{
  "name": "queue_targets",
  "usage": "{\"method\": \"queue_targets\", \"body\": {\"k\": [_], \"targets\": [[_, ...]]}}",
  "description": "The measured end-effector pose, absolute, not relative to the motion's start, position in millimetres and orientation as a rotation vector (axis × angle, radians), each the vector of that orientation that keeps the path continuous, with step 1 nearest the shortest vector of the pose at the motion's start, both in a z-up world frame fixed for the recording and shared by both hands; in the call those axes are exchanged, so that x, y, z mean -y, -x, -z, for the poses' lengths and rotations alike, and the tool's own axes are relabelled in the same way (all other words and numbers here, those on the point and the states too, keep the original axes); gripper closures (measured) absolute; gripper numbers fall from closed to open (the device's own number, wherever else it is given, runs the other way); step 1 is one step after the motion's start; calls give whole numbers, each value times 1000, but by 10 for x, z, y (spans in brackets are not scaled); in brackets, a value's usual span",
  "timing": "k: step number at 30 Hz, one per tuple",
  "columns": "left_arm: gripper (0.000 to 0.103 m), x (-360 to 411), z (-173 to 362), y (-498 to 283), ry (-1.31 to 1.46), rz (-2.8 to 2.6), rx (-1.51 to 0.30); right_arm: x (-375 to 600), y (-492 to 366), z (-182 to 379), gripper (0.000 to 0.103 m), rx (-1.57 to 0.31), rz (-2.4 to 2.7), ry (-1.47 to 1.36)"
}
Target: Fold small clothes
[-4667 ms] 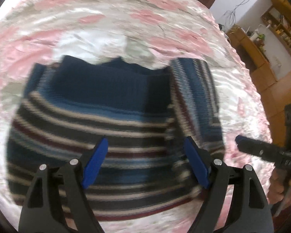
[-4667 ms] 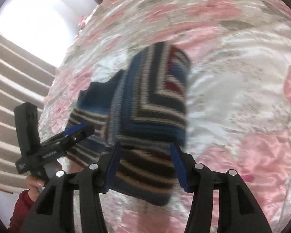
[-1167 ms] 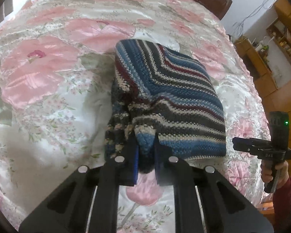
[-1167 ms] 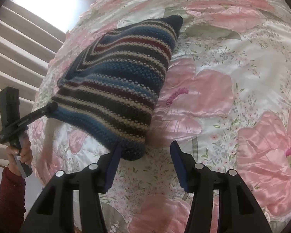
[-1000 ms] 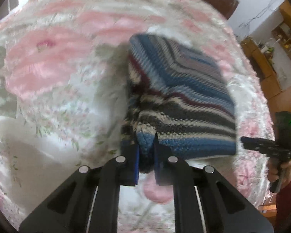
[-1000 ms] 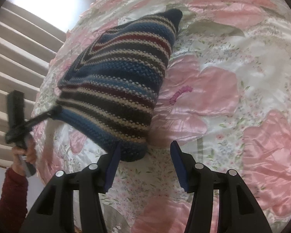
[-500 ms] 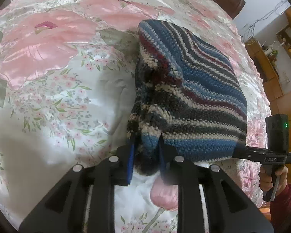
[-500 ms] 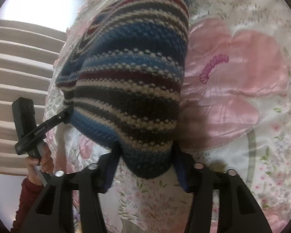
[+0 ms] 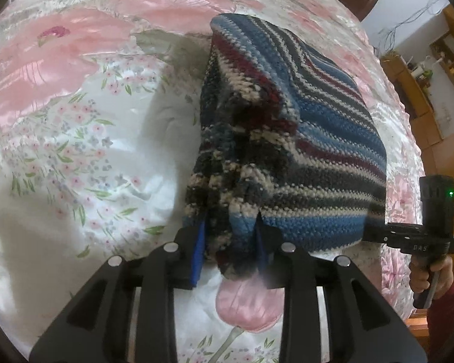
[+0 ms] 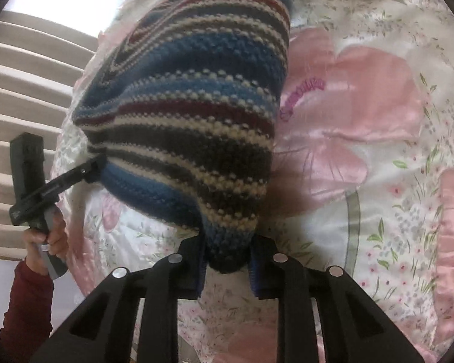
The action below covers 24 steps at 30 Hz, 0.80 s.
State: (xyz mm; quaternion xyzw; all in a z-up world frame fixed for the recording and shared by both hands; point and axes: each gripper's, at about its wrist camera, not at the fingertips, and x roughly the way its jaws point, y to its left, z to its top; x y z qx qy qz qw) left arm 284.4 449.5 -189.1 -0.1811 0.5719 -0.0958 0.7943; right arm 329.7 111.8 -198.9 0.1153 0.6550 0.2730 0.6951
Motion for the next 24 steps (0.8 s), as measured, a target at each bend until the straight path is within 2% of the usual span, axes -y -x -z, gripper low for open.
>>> {"method": "queue_targets", "body": {"k": [3, 4, 5, 9, 11, 18, 19, 22, 23, 24], "targets": [[64, -4487, 1810, -2838, 385, 215, -1229, -1136, -3320, 1872, 62, -1452, -617, -201], [52, -4495, 1752, -2836, 378, 218, -1229, -1108, -3329, 1805, 55, -1439, -614, -190], [50, -4511, 1688, -2830, 369, 221, -1221, -1081, -3343, 1754, 52, -1426, -615, -188], [46, -4649, 1432, -2905, 452, 295, -1173, -923, -3506, 1529, 52, -1363, -603, -204], [40, -4711, 1309, -3074, 452, 273, -1141, -877, -3639, 1477, 51, -1341, -572, -193], [41, -4739, 1465, -3909, 486, 198, -1163, -986, -3995, 1484, 51, -1318, -536, -177], [45, -4727, 1533, -4017, 510, 207, -1170, -1001, -4020, 1503, 51, -1319, -539, -180], [74, -4632, 1632, -4157, 523, 224, -1194, -997, -4041, 1549, 49, -1310, -549, -160], [87, -4605, 1608, -4171, 506, 211, -1175, -1015, -4037, 1561, 48, -1306, -548, -155], [92, -4592, 1573, -4167, 498, 216, -1151, -1010, -4030, 1571, 47, -1300, -550, -154]]}}
